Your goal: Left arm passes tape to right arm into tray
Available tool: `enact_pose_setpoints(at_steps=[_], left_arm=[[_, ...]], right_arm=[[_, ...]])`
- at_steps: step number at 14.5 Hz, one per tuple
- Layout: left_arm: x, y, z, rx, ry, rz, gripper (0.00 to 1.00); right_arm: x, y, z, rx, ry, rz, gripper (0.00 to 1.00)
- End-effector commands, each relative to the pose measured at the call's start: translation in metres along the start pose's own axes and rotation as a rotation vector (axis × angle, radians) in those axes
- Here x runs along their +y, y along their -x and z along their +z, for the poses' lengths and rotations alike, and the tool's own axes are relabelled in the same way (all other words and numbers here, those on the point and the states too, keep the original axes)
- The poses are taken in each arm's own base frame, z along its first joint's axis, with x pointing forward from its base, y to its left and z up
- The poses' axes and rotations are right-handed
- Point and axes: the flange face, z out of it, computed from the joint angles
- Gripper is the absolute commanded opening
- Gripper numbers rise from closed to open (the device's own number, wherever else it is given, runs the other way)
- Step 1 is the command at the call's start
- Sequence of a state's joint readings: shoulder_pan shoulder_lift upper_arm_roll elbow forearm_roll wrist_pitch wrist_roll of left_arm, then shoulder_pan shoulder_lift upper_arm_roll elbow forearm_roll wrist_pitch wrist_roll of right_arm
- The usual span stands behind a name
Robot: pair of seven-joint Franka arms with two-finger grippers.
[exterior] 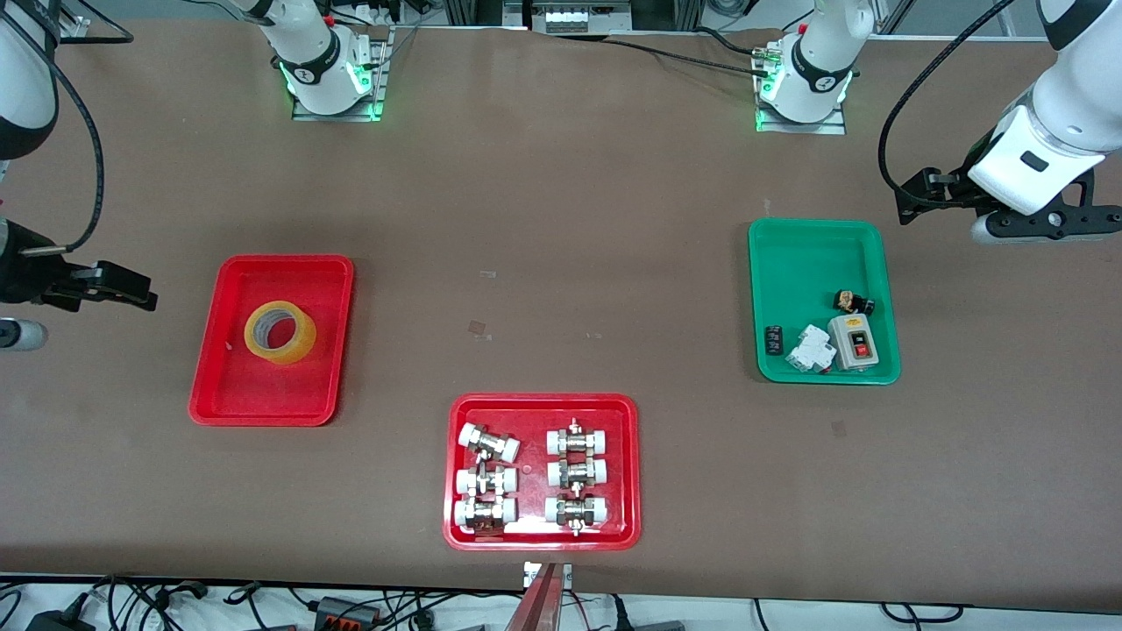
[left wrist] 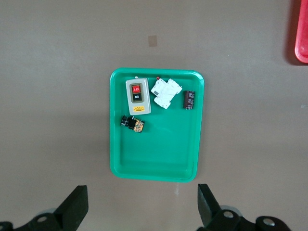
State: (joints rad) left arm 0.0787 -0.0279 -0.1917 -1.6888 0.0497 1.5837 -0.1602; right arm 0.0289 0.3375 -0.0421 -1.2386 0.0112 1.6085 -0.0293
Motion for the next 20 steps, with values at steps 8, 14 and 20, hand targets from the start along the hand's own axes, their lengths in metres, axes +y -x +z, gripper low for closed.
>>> enact_pose_setpoints(at_steps=[8, 14, 20], left_arm=[[-0.005, 0.006, -0.002, -0.003, -0.013, 0.007, 1.0], [-0.006, 0.005, -0.002, -0.005, -0.013, 0.005, 1.0], [-0.008, 0.005, -0.001, -0.005, -0.013, 0.002, 1.0]], right_arm=[[0.006, 0.072, -0.003, 0.049, 0.031, -0.012, 1.0], [0.004, 0.109, 0.003, 0.009, 0.026, -0.016, 1.0], [0.001, 0.107, -0.002, 0.003, 0.023, -0.021, 1.0]])
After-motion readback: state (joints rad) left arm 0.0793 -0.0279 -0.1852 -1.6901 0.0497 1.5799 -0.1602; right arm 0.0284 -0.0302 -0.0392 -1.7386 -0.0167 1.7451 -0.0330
